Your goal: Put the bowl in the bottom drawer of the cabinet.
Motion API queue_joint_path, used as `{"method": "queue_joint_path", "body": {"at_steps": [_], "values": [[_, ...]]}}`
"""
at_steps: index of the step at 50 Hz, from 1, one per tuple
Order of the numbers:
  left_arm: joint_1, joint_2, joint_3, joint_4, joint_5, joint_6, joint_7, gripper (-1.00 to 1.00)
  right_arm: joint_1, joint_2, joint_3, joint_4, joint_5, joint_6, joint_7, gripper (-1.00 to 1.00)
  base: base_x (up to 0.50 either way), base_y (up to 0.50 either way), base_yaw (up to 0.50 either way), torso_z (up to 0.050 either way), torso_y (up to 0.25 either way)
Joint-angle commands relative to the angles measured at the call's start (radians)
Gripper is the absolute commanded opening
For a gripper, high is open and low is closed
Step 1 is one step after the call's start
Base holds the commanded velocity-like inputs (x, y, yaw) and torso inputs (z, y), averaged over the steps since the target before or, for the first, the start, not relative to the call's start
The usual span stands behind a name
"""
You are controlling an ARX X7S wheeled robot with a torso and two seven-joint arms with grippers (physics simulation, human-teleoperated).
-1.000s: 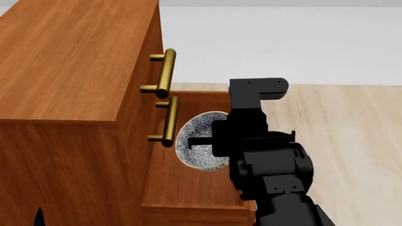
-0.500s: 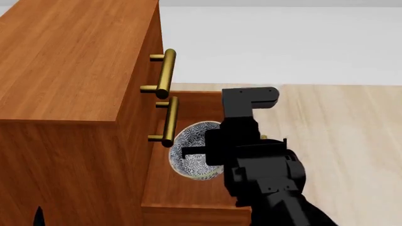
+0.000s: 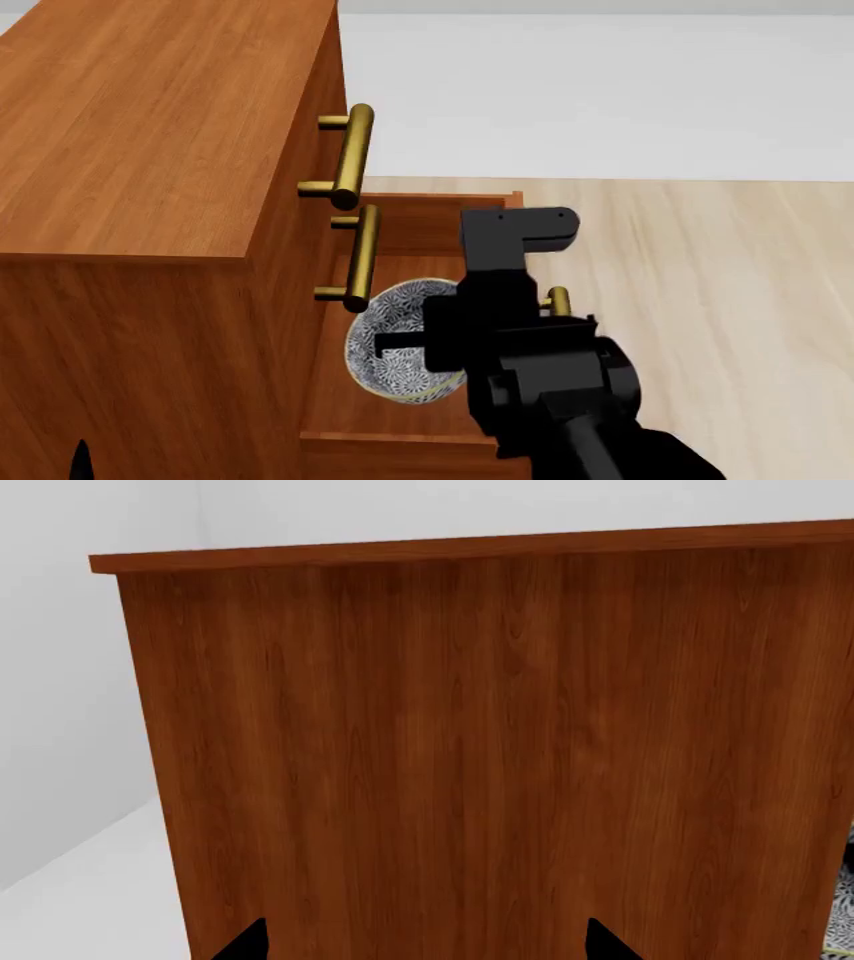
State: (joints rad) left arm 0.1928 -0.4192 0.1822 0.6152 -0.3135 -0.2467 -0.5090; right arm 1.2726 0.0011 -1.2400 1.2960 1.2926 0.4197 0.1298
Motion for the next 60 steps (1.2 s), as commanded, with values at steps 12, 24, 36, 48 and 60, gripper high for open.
{"method": "queue_joint_path", "body": {"at_steps": [12,24,36,48,60], "values": [[0.004,-0.003,0.003,-0.009,-0.002,0.011,-0.003,1.00,-0.001,-0.001,-0.208,0.011,0.240,-0.049,-0.023,-1.00,0.00,0.00,0.00,0.000,0.000],[0.003,-0.005,0.003,-0.013,-0.004,0.014,-0.006,1.00,-0.012,0.000,-0.241,0.013,0.299,-0.053,-0.020,-1.00,0.00,0.00,0.00,0.000,0.001],[0.003,-0.007,0.004,-0.016,-0.007,0.016,-0.008,1.00,-0.020,0.002,-0.298,0.013,0.367,-0.065,-0.015,-1.00,0.00,0.00,0.00,0.000,0.000],[0.003,-0.009,0.005,-0.014,-0.009,0.017,-0.012,1.00,-0.007,0.003,-0.485,0.013,0.541,-0.115,0.004,1.00,0.01,0.00,0.00,0.000,0.000],[-0.001,-0.013,0.004,-0.005,-0.014,0.010,-0.016,1.00,0.032,-0.001,-0.698,0.012,0.717,-0.162,-0.001,1.00,0.00,0.00,0.00,0.000,0.000]]}}
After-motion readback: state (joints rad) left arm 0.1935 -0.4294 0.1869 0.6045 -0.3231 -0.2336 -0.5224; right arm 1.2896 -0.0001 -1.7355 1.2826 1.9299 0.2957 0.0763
